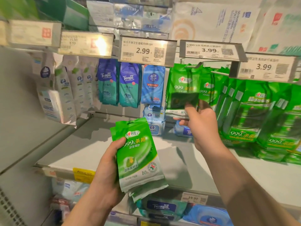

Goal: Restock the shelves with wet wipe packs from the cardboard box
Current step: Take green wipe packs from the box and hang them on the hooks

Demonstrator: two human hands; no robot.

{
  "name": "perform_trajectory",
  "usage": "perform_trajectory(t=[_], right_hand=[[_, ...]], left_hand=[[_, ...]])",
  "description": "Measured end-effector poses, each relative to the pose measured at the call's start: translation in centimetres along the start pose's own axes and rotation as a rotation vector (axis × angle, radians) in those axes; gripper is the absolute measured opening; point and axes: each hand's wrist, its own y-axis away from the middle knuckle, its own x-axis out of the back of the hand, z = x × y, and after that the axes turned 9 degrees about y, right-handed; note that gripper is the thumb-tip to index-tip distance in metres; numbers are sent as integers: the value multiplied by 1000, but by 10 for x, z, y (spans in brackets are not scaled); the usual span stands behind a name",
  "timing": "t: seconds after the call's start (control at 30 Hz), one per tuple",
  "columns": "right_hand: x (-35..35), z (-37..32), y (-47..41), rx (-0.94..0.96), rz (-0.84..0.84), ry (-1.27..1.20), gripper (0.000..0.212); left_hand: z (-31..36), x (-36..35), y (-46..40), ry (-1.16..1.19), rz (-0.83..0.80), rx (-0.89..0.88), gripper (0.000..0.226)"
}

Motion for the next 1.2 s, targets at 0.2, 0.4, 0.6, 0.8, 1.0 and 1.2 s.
perform_trajectory(t=[0.2,0.4,0.6,0.8,1.0,1.2], right_hand=[[-13,2,-22,-151,89,-136,18],[-14,24,-34,-261,53,-197,15],[-4,41,-33,-368,-29,-306,39],[15,43,-10,-381,-29,-146,27],[32,15,41,-363,-449,131,41],[37,-1,74,-206,-671,484,78]], left_hand=[[-3,1,1,-2,-7,15,31],[-5,2,3,-14,0,8,32],[-9,1,1,-20,15,23,33],[-16,0,-2,-2,10,36,36],[-25,-11,-8,-23,-25,65,42],[-39,-21,-15,-83,-71,72,61]])
